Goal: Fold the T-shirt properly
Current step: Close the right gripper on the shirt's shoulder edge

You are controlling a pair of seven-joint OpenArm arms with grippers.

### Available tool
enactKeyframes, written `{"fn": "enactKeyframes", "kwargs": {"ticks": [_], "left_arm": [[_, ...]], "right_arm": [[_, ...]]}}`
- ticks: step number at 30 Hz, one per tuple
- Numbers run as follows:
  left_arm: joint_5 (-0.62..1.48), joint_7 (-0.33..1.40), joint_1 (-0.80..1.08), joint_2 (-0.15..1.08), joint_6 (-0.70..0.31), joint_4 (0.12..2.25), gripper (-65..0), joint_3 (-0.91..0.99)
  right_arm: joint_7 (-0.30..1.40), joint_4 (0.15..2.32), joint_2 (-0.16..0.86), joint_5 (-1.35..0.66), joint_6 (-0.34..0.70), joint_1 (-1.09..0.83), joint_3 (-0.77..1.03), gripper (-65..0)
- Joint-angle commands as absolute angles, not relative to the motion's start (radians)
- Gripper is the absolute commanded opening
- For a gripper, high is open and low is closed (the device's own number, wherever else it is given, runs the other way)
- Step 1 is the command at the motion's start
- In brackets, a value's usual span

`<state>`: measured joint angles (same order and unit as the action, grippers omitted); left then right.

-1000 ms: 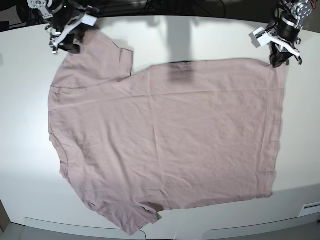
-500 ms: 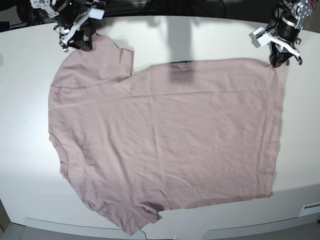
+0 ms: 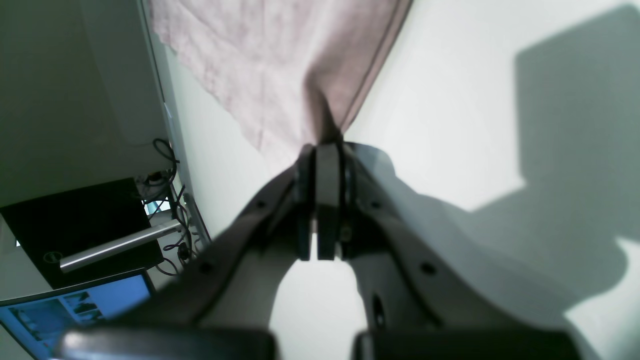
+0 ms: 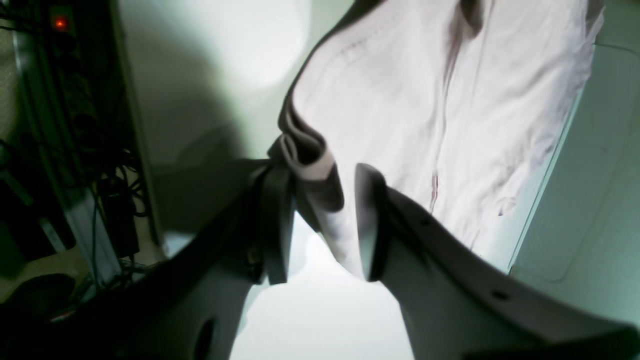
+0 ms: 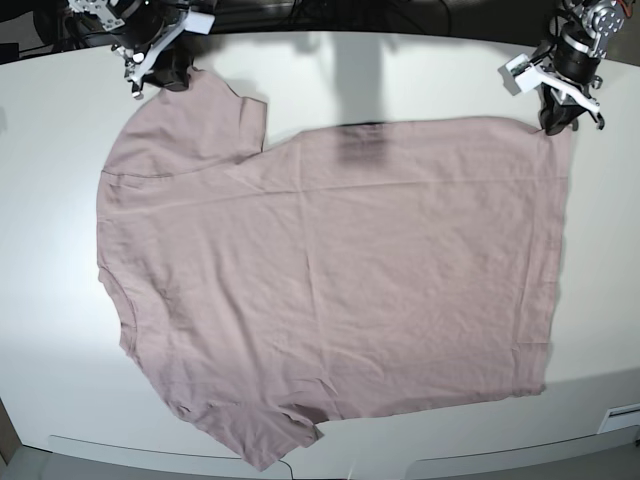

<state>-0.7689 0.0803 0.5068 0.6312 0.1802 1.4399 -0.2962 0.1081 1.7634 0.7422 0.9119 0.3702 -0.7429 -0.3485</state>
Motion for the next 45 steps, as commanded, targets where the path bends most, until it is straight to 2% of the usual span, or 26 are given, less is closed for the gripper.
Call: {"fn": "enactKeyframes", "kwargs": {"ticks": [1,3,6,7,14,20,24,30,35,45], "left_arm": [[-0.757,0.052,0.482,0.627,0.184,1.448,-65.0,-0.296],[-0.757,0.052,0.482,0.626,0.184,1.448,-65.0,-0.296],[-0.751,0.052,0.482,0.627,0.184,1.448,-65.0,-0.296],[-0.748,0.052,0.482,0.626,0.184,1.448,-65.0,-0.296],[-0.747,0.052,0.482,0.627,0.184,1.448,-65.0,-0.296],[-0.746,0.051,0.482,0.627,0.184,1.448,-65.0,-0.296],[-0.72,0.051,0.482,0.627,0.184,1.448,-65.0,-0.296],[-0.669,0.052,0.485,0.627,0.184,1.448,-65.0,-0.296],[-0.669,0.035,0.482,0.627,0.184,1.448,-65.0,-0.296],[-0.668,0.021,0.482,0.627,0.184,1.448,-65.0,-0.296]], "right_arm": [[0.097,1.751,0.745,0.883,0.429,-0.76,-0.361,-44.6],[0.097,1.751,0.745,0.883,0.426,-0.76,-0.361,-48.0],[0.099,1.751,0.745,0.883,0.427,-0.76,-0.361,-62.9],[0.099,1.751,0.745,0.883,0.427,-0.76,-0.361,-65.0],[0.139,1.751,0.745,0.871,0.426,-0.76,-0.361,-65.0],[0.25,1.751,0.745,0.757,0.426,-0.76,-0.361,-65.0],[0.255,1.751,0.745,0.681,0.424,-0.76,-0.361,-65.0],[0.283,1.751,0.745,0.59,0.355,-0.766,-0.361,-65.0],[0.319,1.752,0.745,0.591,0.242,-0.765,-0.361,-65.0],[0.387,1.761,0.745,0.595,0.193,-0.765,-0.361,-65.0]]}}
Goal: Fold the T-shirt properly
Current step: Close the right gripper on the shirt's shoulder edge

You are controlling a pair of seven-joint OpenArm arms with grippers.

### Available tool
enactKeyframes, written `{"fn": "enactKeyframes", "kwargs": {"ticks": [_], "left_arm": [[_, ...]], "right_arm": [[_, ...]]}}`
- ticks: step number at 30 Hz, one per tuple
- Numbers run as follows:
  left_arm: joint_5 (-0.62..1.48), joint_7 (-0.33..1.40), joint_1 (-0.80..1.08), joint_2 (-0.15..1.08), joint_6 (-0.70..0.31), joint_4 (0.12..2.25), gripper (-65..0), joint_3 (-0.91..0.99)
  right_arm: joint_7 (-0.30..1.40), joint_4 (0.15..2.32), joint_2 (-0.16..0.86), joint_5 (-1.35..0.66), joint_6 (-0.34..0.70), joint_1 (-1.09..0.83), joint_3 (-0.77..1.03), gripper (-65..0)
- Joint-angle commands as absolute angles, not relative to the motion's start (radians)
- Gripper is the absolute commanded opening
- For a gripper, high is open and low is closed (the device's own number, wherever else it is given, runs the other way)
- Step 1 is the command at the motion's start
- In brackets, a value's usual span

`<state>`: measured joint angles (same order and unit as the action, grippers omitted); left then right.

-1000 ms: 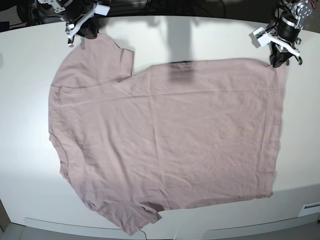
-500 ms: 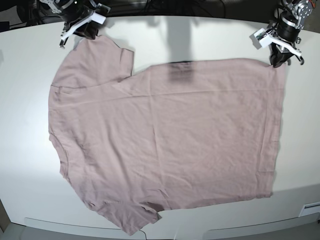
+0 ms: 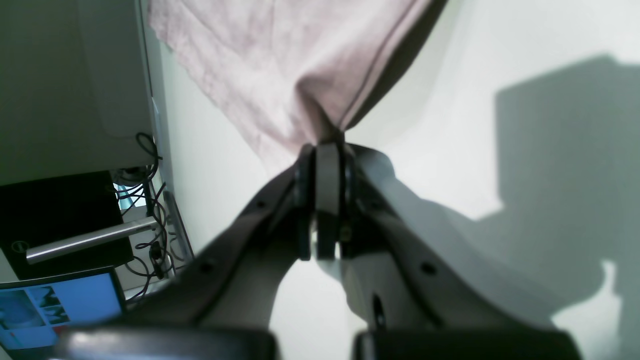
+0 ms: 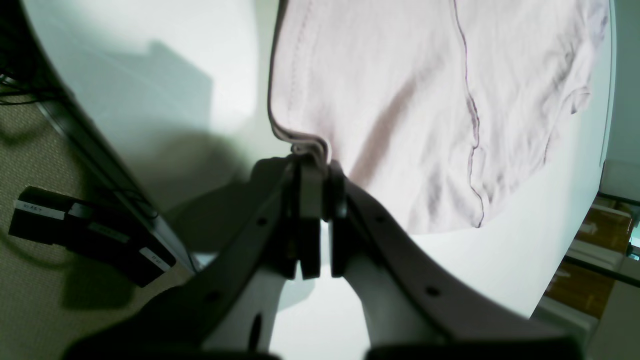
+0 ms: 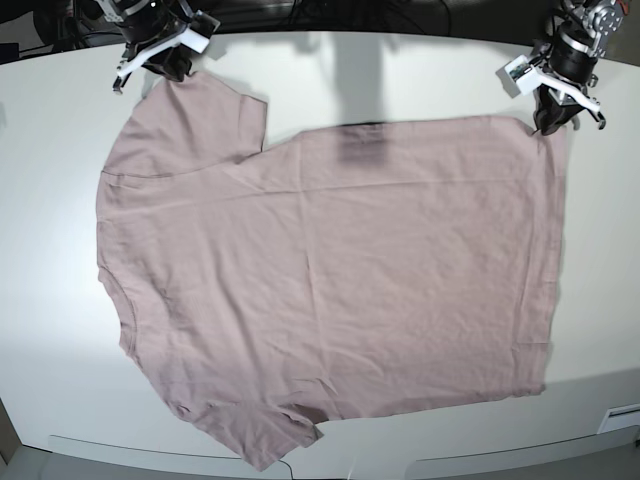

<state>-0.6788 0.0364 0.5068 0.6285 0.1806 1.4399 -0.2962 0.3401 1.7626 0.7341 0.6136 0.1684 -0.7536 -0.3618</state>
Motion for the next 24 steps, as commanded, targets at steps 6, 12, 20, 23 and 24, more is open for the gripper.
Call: {"fn": "enactKeyframes", "kwargs": {"ticks": [6,12,20,23,24], "left_arm": [[-0.669,0.035,0.486,0.628,0.184,1.448,-65.0,-0.296],[-0.672,0.035,0.508,0.633,0.214,1.448,-65.0,-0.296],[-0.69,0.045,0.513,0.636,0.304,1.448,-65.0,-0.295],[-0.691,0.075,0.513,0.638,0.309,1.448,-65.0,-0.295],[-0.691,0.076,0.513,0.641,0.326,1.448,-65.0,-0.295]], "right_arm": [[0.417,1.761,0.745,0.592,0.193,-0.775,-0.361,-65.0],[0.43,1.793,0.745,0.599,0.147,-0.871,-0.361,-65.0],[0.437,1.853,0.745,0.621,0.062,-0.881,-0.333,-65.0],[0.438,1.869,0.745,0.62,0.058,-0.881,-0.289,-65.0],[0.438,1.877,0.745,0.619,0.058,-0.881,-0.274,-65.0]]}}
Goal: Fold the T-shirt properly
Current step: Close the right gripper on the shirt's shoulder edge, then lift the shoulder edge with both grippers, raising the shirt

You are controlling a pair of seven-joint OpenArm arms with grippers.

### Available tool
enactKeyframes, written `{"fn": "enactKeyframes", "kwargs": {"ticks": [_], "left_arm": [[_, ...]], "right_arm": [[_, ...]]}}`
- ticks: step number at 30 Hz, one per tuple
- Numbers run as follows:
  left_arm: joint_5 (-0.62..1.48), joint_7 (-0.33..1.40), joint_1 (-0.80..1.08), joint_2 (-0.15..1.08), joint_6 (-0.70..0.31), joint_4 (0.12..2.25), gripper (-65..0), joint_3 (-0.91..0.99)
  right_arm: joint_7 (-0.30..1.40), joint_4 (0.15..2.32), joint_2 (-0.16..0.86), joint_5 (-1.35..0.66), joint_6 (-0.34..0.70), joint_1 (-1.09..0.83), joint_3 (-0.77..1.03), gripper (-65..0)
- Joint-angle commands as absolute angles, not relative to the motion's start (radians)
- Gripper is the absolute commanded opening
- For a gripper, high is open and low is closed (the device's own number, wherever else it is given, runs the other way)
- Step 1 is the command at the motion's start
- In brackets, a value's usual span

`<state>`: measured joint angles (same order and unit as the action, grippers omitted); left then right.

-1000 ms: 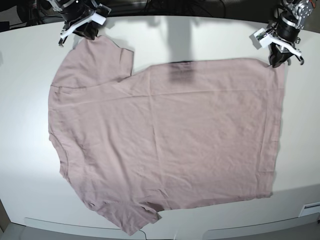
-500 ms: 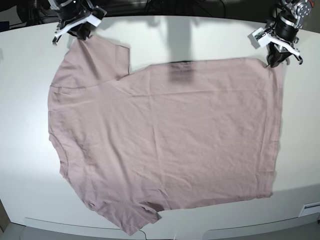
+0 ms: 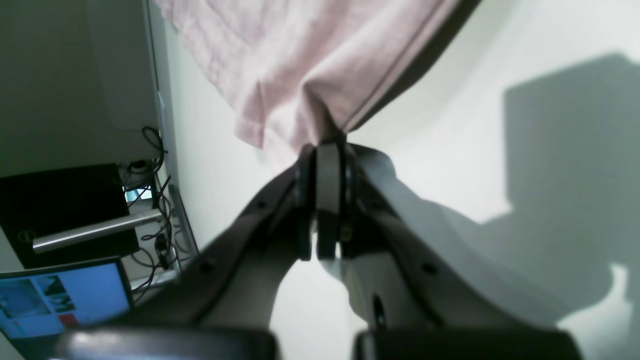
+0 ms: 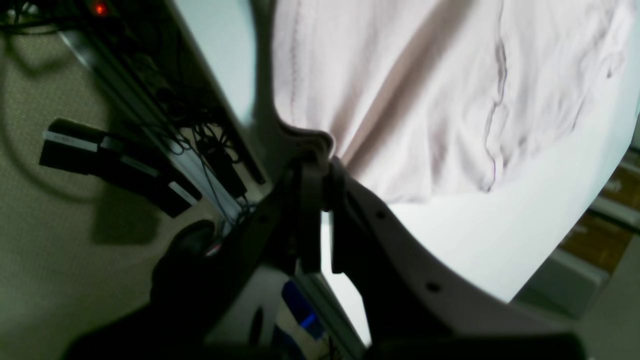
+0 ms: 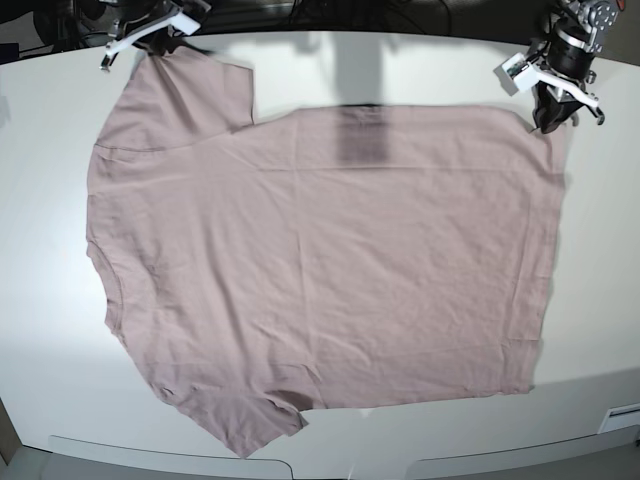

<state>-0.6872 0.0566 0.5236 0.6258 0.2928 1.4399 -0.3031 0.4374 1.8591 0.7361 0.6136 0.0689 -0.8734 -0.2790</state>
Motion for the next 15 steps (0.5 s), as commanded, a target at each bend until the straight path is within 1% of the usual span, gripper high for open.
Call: {"fn": "enactKeyframes", "kwargs": {"ticks": [1,3,4,7,11,15], "left_arm": [[-0.691,0.08,0.513,0.646,0.358,1.448,-65.0,-0.295],[-0.691,0.098,0.512,0.653,0.44,1.448,-65.0,-0.295],[-0.691,0.097,0.511,0.656,0.466,1.448,-65.0,-0.295],[-0.69,0.076,0.504,0.656,0.471,1.448,-65.0,-0.295],[-0.69,0.062,0.493,0.642,0.471,1.448,-65.0,-0.295],[-0.688,0.059,0.475,0.64,0.471,1.448,-65.0,-0.295]], "right_arm": [[0.439,1.884,0.745,0.615,0.058,-0.881,-0.258,-65.0],[0.438,1.898,0.745,0.587,0.059,-0.881,-0.225,-65.0],[0.438,1.905,0.745,0.575,0.059,-0.88,-0.208,-65.0],[0.438,1.919,0.745,0.517,0.059,-0.853,-0.172,-65.0],[0.434,1.921,0.736,0.473,0.06,-0.792,-0.171,-65.0],[0.431,1.921,0.677,0.441,0.064,-0.724,-0.171,-65.0]]}}
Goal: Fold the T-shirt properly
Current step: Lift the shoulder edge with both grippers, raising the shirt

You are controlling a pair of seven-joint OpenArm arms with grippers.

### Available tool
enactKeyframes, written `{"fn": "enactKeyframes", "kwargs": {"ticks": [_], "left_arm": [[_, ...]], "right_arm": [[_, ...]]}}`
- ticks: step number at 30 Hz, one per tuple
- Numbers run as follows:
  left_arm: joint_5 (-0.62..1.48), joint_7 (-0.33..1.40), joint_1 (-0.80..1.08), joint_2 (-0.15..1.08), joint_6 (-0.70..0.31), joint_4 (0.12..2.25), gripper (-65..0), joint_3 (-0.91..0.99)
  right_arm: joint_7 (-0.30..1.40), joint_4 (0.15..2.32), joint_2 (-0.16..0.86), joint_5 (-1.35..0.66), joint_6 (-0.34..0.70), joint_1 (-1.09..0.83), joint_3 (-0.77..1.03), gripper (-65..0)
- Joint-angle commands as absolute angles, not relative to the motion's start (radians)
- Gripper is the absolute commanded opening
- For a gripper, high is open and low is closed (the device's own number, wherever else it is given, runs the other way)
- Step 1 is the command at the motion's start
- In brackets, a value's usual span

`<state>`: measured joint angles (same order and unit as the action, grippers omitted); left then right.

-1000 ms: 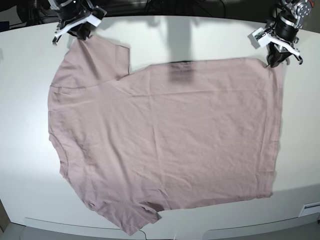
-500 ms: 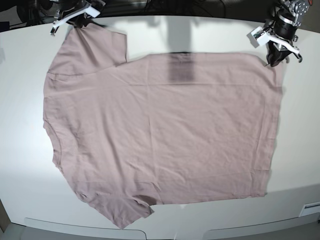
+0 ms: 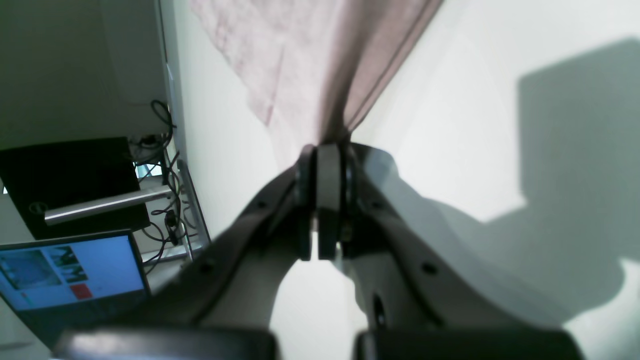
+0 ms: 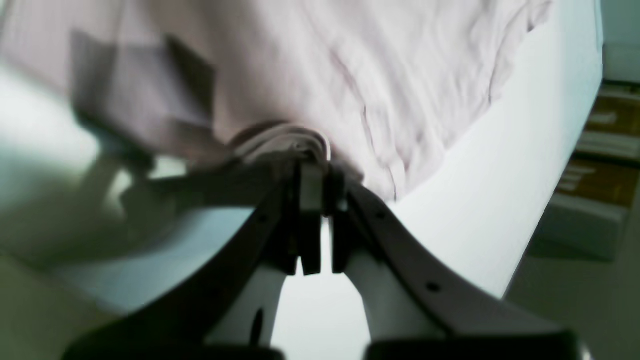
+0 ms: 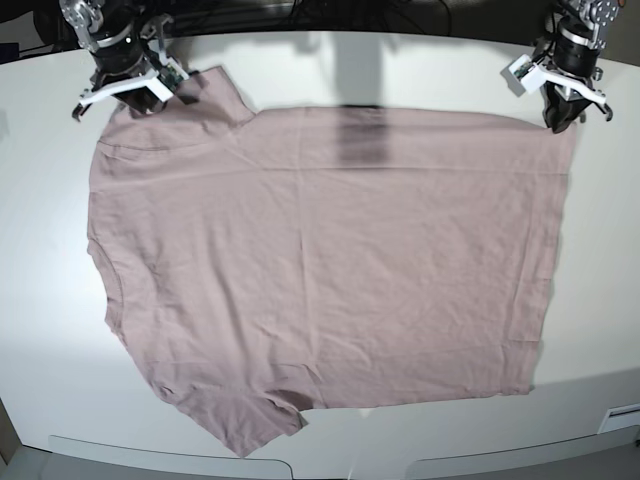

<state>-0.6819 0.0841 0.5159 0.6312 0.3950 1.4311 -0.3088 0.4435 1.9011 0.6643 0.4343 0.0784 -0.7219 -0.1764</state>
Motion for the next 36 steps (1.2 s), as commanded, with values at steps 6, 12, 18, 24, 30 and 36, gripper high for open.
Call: {"fn": "enactKeyframes", "kwargs": {"ticks": [6,12,18,24,30,36], "left_arm": [[-0.687,0.059,0.445,0.64,0.472,1.448,-65.0,-0.295],[-0.687,0.059,0.414,0.64,0.471,1.449,-65.0,-0.295],[-0.675,0.059,0.37,0.64,0.468,1.449,-65.0,-0.295],[-0.605,0.039,0.313,0.632,0.425,1.449,-65.0,-0.295],[-0.6,0.038,0.271,0.576,0.42,1.449,-65.0,-0.295],[-0.602,0.045,0.266,0.568,0.418,1.449,-65.0,-0.295]], "right_arm": [[0.426,1.921,0.588,0.433,0.075,-0.677,-0.171,-65.0],[0.427,1.921,0.524,0.433,0.074,-0.638,-0.171,-65.0],[0.446,1.921,0.512,0.429,0.075,-0.592,-0.17,-65.0],[0.453,1.92,0.513,0.376,0.075,-0.523,-0.17,-65.0],[0.46,1.92,0.512,0.351,0.075,-0.464,-0.17,-65.0],[0.472,1.919,0.512,0.349,0.075,-0.463,-0.17,-65.0]]}}
